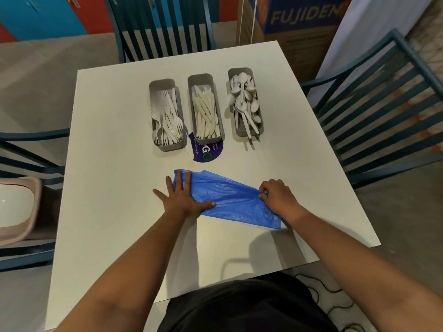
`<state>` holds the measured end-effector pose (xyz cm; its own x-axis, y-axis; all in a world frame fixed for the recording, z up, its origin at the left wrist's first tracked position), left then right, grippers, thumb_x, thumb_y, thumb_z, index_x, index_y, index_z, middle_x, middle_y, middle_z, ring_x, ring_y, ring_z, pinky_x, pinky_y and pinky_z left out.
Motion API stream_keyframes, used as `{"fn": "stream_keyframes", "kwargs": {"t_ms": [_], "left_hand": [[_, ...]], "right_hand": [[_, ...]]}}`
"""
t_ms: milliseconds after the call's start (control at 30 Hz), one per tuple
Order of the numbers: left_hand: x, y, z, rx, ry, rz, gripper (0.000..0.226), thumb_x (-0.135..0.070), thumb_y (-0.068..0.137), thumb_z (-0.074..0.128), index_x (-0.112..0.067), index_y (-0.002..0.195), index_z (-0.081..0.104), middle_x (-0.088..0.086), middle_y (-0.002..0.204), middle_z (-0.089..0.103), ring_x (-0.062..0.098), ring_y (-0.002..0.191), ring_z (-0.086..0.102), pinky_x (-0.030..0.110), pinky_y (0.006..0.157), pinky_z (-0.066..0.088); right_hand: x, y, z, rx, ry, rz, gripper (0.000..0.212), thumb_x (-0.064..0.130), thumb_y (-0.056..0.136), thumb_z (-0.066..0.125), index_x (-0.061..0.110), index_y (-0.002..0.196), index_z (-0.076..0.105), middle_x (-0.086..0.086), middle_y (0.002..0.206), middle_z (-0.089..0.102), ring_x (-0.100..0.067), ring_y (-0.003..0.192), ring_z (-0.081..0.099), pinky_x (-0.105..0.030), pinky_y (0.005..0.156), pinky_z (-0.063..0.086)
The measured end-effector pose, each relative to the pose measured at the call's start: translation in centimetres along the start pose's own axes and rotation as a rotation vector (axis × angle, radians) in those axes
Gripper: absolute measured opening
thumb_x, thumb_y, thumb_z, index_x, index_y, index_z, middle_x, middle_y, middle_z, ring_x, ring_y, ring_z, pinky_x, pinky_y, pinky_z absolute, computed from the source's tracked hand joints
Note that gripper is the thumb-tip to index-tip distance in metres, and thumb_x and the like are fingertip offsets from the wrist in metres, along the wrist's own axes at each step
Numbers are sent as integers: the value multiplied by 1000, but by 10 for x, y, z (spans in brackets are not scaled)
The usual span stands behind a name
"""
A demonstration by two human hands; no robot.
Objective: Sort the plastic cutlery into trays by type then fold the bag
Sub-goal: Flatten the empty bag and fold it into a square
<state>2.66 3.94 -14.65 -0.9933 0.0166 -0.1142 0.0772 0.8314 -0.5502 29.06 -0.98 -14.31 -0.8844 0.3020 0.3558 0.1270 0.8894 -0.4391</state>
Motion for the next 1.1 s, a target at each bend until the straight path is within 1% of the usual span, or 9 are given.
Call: {"fn": "stream_keyframes", "kwargs": {"t_ms": [167,300,400,533,600,667,767,933,1100], "left_hand": [[-36,-18,-24,-365,-29,297,98,-80,68,21,-27,149,21,10,159,10,36,146,1,70,106,-2],[-90,-46,4,-190,57,734,103,-73,66,46,-26,151,13,4,160,9,28,147,2,71,108,4],[-101,-53,24,-48,146,673,110,-56,73,61,-24,150,-10,-2,160,-10,21,147,-10,59,112,-9],[-93,-54,24,26,-137,540,79,-26,91,53,-20,151,2,-4,160,5,21,148,-1,48,116,-7],[-86,-55,21,110,-344,504,65,-16,94,48,-21,150,15,-2,158,15,22,148,2,45,116,-7],[-82,-57,18,166,-426,514,55,-13,96,45,-23,147,27,-1,156,21,21,148,4,43,117,-9],[-77,-55,16,188,-469,526,47,-13,97,43,-25,142,39,-1,153,32,17,146,13,44,119,-4],[-69,-49,10,197,-887,376,26,-29,89,46,-15,105,62,7,107,63,16,101,55,30,94,40],[-58,-42,9,172,-964,278,14,-15,97,48,-12,100,62,0,93,63,9,85,58,19,80,46]], "right_hand": [[7,2,-5,67,247,81,7,14,92,48,13,87,53,-4,93,50,-20,86,47,-27,68,38],[19,1,-3,163,646,288,19,6,89,49,14,72,47,-5,80,53,-24,82,52,-29,67,42],[40,-12,7,289,980,377,16,3,91,47,9,77,50,-11,79,57,-24,74,58,-27,59,49],[52,-20,14,380,1146,385,21,25,98,46,8,88,54,-14,78,62,-23,59,63,-28,51,51],[41,-14,8,241,1008,332,13,16,96,41,11,93,53,-13,80,61,-25,61,60,-30,58,47],[35,-7,-4,66,731,96,39,-8,85,39,16,111,54,-6,109,56,-20,92,60,-26,72,49],[48,-17,2,176,485,-234,60,-12,80,57,23,129,52,10,129,39,-3,116,46,-19,96,43],[51,-21,20,276,463,-182,39,9,78,68,20,114,58,8,95,59,-12,86,57,-16,71,45],[53,-25,27,338,504,-115,15,21,80,69,20,92,61,6,79,61,-10,70,57,-18,66,45]]}}
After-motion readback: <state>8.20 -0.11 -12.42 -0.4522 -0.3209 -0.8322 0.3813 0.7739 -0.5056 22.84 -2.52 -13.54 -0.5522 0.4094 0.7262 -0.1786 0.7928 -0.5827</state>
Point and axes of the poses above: each hand's wrist, its own y-axis towards the middle knuckle, its own z-axis out of the palm, x = y × z, the point moved 7 cm from there along y, towards the middle knuckle
